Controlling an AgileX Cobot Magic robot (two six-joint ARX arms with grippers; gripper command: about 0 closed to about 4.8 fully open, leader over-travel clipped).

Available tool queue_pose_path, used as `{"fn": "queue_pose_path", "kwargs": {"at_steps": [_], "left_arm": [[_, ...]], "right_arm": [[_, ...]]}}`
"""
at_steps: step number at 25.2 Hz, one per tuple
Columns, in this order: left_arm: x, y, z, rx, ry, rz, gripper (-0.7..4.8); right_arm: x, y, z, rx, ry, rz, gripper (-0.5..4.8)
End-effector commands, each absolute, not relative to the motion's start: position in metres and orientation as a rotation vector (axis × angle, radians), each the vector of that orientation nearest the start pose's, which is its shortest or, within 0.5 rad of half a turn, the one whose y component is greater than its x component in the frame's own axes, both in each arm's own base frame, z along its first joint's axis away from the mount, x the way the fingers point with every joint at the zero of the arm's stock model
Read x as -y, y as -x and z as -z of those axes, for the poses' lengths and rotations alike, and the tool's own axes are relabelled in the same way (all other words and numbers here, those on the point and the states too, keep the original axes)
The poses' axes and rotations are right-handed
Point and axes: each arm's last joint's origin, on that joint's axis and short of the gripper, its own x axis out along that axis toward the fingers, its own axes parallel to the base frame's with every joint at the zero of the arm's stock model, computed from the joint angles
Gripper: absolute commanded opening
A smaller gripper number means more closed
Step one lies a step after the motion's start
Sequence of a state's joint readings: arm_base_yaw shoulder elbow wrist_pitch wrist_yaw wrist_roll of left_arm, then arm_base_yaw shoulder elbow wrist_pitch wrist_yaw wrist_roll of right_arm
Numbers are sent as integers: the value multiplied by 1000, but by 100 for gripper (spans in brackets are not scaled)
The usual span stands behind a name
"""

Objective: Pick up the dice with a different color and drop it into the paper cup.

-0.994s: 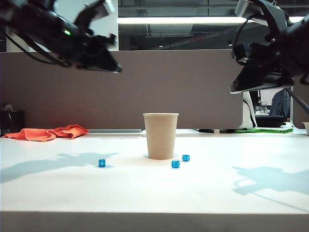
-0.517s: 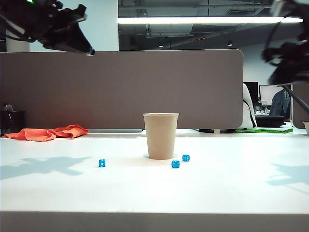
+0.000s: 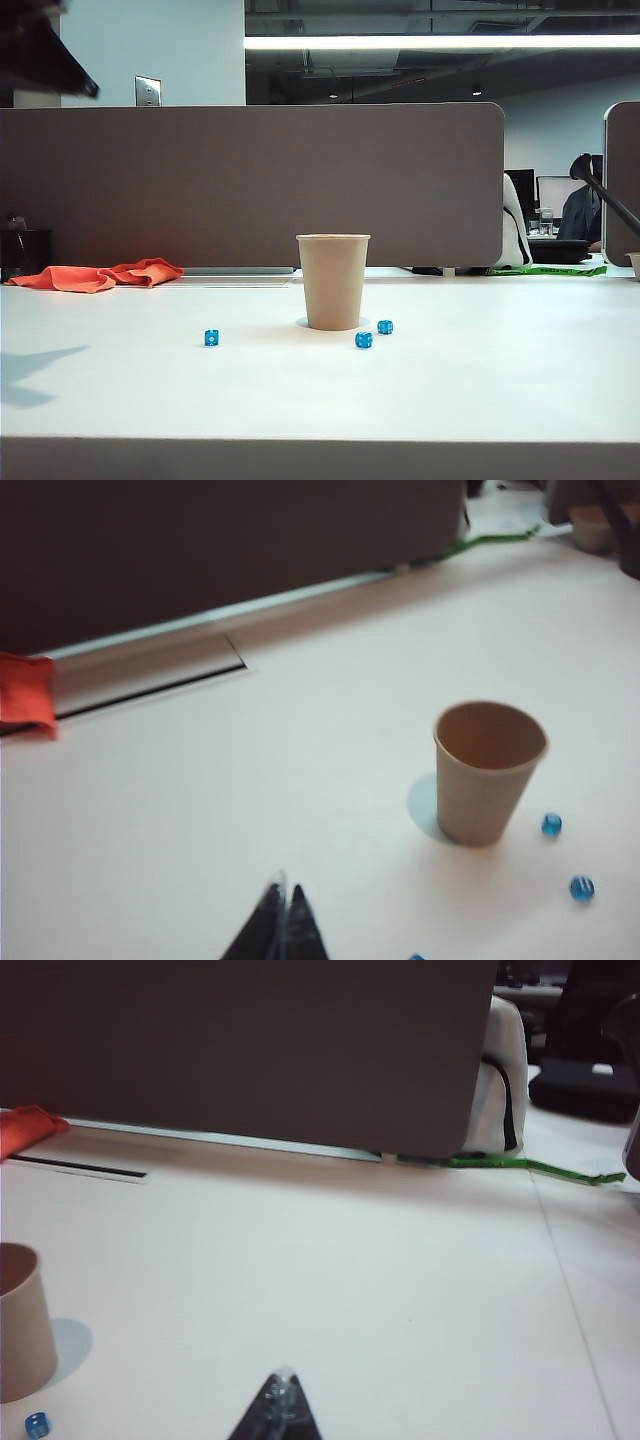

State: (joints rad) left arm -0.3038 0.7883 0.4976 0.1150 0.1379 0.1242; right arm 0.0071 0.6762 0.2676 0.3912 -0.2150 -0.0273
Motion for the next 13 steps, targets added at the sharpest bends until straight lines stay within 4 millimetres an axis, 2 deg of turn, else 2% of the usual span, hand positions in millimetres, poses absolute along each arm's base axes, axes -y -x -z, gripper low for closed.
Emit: {"fn": "queue_pose_path", "kwargs": {"at_steps": [1,7,13], "left_arm": [[53,-160,-267,-108,-130,415,-6],[48,-148,-267,-105,-58,371,-6],[41,-127,-257,-95,-53,339,-6]], "right_arm": [[-7,-149,-222,15,20,-226,-2],[-7,-136,-215,-4,15,-208,-2],[-5,-115,-214,69,8,-161,-2]]}}
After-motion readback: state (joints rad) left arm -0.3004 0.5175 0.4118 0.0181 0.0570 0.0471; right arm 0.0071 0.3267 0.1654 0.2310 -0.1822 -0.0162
